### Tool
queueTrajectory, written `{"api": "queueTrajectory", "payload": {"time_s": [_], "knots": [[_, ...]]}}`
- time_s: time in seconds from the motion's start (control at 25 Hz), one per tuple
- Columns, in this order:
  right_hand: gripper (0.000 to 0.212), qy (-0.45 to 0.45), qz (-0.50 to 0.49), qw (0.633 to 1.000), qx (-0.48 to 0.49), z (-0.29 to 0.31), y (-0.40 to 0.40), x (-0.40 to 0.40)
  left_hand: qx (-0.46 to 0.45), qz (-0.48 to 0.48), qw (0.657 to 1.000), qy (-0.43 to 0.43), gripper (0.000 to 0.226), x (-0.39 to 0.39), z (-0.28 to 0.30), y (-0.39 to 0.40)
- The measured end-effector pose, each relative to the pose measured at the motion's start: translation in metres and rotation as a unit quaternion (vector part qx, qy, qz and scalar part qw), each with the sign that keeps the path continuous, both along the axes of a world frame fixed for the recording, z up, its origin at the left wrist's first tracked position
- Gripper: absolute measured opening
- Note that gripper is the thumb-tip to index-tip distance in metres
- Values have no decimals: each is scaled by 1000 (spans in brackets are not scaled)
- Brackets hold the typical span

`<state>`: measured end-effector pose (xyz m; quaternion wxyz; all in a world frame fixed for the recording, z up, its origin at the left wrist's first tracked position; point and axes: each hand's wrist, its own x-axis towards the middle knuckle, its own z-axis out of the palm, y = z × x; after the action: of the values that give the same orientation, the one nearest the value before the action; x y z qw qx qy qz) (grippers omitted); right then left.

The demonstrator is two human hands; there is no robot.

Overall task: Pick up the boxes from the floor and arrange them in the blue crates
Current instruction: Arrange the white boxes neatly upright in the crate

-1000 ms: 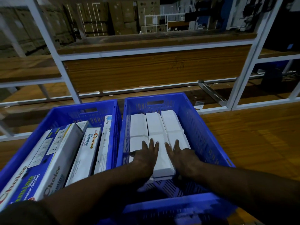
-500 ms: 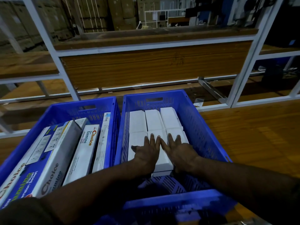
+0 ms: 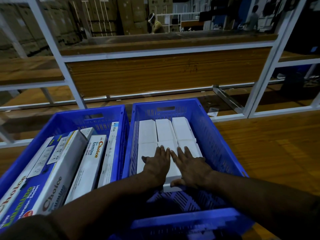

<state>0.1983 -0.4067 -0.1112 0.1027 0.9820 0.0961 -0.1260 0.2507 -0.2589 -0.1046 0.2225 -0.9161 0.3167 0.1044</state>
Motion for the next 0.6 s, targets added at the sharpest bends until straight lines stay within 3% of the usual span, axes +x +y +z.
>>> {"api": "queueTrajectory", "payload": {"time_s": [0.24, 0.36, 0.44, 0.6], "knots": [[117, 26, -15, 999, 34, 0, -5, 4, -32, 31, 998, 53, 108, 2, 4, -2], [118, 35, -63, 988, 137, 8, -6, 3, -71, 63, 984, 151, 145, 3, 17, 2], [110, 22, -101, 972, 213, 14, -8, 8, -109, 98, 969, 200, 157, 6, 26, 8], [82, -75, -224, 915, 328, 13, -20, 39, -169, 136, 951, 222, 156, 13, 33, 12]]}}
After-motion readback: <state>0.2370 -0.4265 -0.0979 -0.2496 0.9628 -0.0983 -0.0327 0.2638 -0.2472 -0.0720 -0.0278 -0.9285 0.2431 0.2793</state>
